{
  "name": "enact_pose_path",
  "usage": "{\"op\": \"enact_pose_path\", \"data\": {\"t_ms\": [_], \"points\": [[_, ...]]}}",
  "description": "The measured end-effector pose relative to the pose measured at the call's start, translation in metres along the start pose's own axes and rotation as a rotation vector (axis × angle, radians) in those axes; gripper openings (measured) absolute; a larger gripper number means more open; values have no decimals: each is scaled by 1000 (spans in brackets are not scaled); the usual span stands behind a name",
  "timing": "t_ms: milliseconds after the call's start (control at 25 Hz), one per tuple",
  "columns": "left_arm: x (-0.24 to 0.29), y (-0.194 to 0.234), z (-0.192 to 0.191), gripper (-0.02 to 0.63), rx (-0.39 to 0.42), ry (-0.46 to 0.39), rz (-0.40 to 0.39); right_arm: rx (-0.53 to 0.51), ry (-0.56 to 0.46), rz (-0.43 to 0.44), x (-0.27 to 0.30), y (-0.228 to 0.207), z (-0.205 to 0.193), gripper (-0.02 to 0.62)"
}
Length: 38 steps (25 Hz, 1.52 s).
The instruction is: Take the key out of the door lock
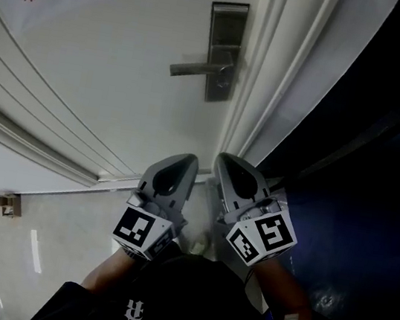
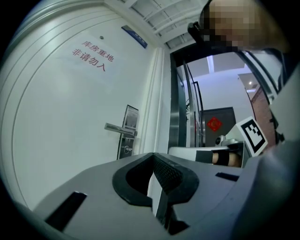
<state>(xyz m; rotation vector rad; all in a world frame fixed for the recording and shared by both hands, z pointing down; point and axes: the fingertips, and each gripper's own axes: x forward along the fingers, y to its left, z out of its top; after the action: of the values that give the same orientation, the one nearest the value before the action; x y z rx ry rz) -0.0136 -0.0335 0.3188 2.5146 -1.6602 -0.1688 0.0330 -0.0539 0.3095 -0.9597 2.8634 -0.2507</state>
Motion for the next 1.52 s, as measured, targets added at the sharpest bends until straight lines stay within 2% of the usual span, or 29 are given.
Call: {"op": "enact_pose_path", "data": {"t_ms": [520,680,760,840,1080,1520], "points": [[64,65,-4,6,-17,38,-99,-15,-2,-165,87,-65,-9,18],[76,80,-9,6,-22,53,-114,-54,8,-236,109,-86,-14,24],[80,86,-10,6,-23,58,-118,-77,17,-260,118,-93,-17,82],[82,90,-11,6,-25,61,-119,-96,25,-280,125,-99,-19,113],[87,101,-11,6,-23,65,-123,-159,28,-344,142,-111,-20,170],[86,109,-10,6,-27,59,-127,-207,32,-397,160,-124,-19,176]]}}
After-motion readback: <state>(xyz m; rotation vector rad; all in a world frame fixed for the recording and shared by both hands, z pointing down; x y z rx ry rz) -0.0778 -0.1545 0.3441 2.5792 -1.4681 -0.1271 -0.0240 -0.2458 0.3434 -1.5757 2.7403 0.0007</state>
